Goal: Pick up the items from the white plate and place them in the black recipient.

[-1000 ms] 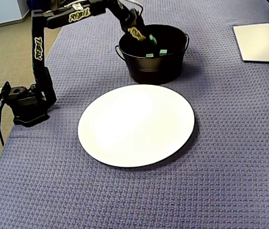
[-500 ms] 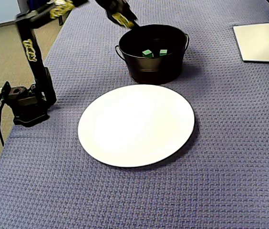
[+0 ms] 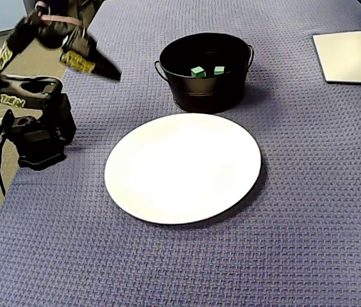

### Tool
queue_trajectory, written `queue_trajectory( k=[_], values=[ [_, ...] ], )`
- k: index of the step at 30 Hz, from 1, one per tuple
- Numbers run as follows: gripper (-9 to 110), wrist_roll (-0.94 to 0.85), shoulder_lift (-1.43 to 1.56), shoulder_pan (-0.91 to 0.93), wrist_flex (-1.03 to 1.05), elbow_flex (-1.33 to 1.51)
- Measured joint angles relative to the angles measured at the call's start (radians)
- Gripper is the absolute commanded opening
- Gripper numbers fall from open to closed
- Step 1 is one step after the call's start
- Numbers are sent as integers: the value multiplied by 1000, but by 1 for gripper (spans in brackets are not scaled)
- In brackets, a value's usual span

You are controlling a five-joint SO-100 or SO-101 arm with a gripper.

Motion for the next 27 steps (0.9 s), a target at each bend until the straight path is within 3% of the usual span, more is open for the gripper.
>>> queue_trajectory(
  k=[12, 27],
  values=[
    [0, 25, 221, 100, 55, 535],
    [8, 84, 229, 98, 107, 563]
  ],
)
